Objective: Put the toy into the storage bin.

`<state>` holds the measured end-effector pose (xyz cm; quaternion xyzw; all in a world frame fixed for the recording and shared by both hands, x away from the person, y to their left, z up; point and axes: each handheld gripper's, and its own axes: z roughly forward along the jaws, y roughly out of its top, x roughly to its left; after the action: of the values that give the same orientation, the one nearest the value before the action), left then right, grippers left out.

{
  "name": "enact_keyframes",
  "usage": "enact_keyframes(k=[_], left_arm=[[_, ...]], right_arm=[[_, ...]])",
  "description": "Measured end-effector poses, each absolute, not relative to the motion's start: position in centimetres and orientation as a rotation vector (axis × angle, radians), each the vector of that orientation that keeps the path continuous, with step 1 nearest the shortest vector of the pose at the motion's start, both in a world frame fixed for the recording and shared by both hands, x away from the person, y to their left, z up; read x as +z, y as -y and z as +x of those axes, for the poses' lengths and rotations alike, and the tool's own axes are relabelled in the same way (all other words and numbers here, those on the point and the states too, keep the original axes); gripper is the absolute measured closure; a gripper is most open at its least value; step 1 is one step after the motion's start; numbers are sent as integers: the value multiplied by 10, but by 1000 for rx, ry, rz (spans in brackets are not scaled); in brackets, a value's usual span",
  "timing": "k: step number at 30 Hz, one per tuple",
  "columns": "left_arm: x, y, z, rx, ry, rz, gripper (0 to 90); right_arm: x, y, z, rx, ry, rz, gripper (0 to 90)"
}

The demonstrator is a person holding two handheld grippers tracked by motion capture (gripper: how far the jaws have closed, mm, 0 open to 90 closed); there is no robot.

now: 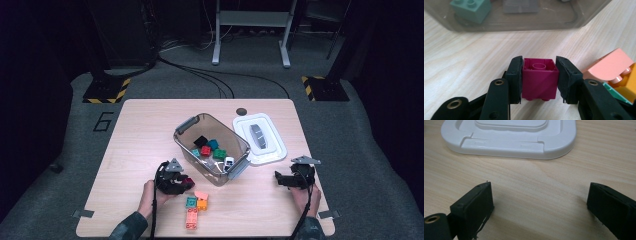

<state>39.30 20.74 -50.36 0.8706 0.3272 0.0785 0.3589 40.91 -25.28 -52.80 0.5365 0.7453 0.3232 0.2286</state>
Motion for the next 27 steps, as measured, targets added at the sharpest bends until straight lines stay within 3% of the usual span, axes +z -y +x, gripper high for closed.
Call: enact_keyframes(k=[27], left_arm=[[-448, -252, 407, 329, -915, 2153, 590]], right_arm=[[-528, 253, 409, 890, -2052, 1477, 59]])
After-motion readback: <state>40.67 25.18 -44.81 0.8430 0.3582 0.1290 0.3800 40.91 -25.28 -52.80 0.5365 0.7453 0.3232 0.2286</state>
